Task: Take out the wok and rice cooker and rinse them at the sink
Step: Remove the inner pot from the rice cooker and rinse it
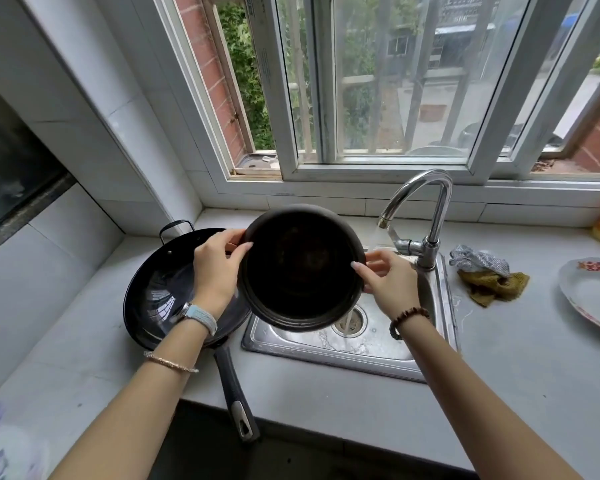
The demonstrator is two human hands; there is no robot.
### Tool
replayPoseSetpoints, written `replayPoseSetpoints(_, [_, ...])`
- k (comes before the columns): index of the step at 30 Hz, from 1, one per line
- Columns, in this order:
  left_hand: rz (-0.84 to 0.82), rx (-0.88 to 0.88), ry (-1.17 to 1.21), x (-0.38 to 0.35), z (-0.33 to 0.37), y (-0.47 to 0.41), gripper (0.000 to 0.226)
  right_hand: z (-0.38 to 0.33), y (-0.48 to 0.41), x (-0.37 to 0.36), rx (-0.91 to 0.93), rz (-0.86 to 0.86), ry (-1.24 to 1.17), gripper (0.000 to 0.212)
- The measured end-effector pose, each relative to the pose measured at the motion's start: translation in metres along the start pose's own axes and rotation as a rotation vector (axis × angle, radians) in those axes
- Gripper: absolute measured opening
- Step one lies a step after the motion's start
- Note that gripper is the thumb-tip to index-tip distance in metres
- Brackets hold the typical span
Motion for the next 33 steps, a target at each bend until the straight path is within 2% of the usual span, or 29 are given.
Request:
replayPoseSetpoints(4, [-0.125, 0.031, -0.116, -0.015, 0.001, -0.008, 0.019, 0.03, 0.01, -0.009, -0.216, -0.087, -0.03, 0.027])
replayPoseSetpoints(7, [-0.202, 0.117, -0.201, -0.028, -0.009, -0.01, 0.02, 0.053, 0.018, -0.016, -0.441, -0.159, -0.212, 0.036])
replayPoseSetpoints(13, [-0.295, 0.258, -0.249, -0.055, -0.033, -0.004, 0.022, 0.076, 0.029, -0.01, -0.686, -0.12, -0.476, 0.029])
replayPoseSetpoints(19, [-0.333, 0.326, -0.308, -0.078, -0.035, 0.0, 0.019, 0.091, 0.032, -0.004, -0.801, -0.104, -0.589, 0.011])
replayPoseSetpoints(25, [-0.428, 0.388, -0.305, -0.107, -0.044, 0.0, 0.019, 0.108, 0.041, 0.011, -0.9, -0.188, -0.478, 0.026])
replayPoseSetpoints(29, [-0.521, 0.433, -0.285, -0.134, -0.047, 0.008, 0.017, 0.116, 0.043, 0.027, -0.912, -0.127, -0.493, 0.032])
replayPoseSetpoints(33, [-0.622, 0.468, -0.219, -0.165, -0.05, 0.018, 0.015, 0.12, 0.045, 0.051, -0.918, -0.034, -0.537, 0.023])
Point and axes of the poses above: each hand's wrist, its own y-axis away from the middle knuckle, its own x-axis out of the back of the hand, z = x × y, the point moved 5 cm from there along -y, towards the middle knuckle, and after that the axes turned 14 degrees about x, right-handed, at the moved point
